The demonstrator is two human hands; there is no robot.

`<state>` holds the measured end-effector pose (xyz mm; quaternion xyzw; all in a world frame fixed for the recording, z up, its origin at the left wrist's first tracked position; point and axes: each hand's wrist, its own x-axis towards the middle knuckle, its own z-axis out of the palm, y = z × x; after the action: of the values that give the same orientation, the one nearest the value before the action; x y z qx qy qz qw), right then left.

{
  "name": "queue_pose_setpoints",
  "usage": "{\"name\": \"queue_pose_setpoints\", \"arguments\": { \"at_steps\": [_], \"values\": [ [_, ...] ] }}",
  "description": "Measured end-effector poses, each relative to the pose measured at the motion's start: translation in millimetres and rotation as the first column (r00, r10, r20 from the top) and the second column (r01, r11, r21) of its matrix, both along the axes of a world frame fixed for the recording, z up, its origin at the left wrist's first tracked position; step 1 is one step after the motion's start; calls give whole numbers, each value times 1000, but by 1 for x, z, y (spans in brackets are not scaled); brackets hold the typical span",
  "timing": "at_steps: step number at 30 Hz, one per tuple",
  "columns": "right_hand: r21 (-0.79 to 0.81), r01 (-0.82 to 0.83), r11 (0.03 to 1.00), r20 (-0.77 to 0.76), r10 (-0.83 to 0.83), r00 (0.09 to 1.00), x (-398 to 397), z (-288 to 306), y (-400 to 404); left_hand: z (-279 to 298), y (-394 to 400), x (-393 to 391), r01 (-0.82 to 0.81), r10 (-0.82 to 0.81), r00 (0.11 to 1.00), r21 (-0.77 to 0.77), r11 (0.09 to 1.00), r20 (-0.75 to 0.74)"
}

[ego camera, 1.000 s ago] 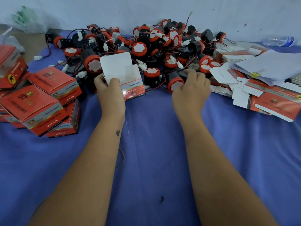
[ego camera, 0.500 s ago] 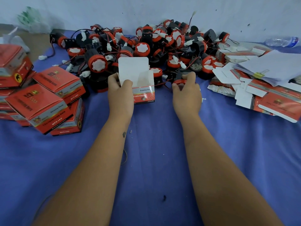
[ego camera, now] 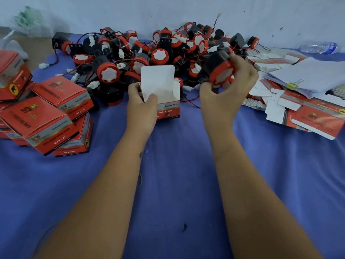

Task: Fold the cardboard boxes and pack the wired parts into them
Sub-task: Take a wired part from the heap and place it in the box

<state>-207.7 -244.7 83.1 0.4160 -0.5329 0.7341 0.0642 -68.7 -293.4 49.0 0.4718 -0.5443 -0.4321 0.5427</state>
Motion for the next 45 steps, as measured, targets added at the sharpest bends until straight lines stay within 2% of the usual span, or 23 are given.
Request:
{"name": "queue_pose_setpoints", "arguments": {
  "at_steps": [2, 4, 8, 10, 12, 17, 20, 24, 29, 34, 42, 45],
  "values": [
    [-48, -9, 999, -233, -2, 973, 12, 5, 4, -2, -2, -1, 22, -21, 998, -19, 1000, 53],
    [-26, -74, 997, -407, 57, 912, 26, 7, 4, -5, -4, -1, 40, -36, 994, -34, 999, 106],
    [171, -217, 961, -606, 277, 746, 43, -3, 3, -7, -5, 0, 80, -63, 977, -77, 994, 205],
    [279, -242, 929, -599, 366, 712, 43, -9, 2, -7, -6, 3, 149, -133, 969, -61, 987, 210],
    [339, -250, 907, -543, 405, 736, 40, -12, 2, -4, -3, 6, 224, -216, 960, -31, 974, 179],
    [449, -282, 848, -421, 479, 770, 32, -16, 0, 0, -1, 6, 257, -254, 957, 1, 966, 143],
    [434, -184, 882, -493, 403, 771, 31, -19, -2, -1, 0, 5, 239, -235, 965, -17, 971, 111],
    [412, -188, 892, -370, 352, 860, 29, -18, -3, 1, 4, 4, 157, -153, 982, -25, 987, 111],
    [496, -160, 854, -473, 420, 775, 26, -18, -4, 2, 2, 6, 161, -167, 983, 81, 984, 74],
    [361, 121, 925, -688, 176, 704, 26, -19, -1, 2, 3, 4, 124, -130, 990, 86, 988, 58],
    [438, 181, 881, -692, 201, 693, 31, -23, -1, -1, 0, 3, 151, -154, 984, 49, 987, 83],
    [370, 193, 909, -738, 161, 656, 33, -23, 1, -3, -1, 3, 170, -173, 981, 37, 985, 91]
  ]
}}
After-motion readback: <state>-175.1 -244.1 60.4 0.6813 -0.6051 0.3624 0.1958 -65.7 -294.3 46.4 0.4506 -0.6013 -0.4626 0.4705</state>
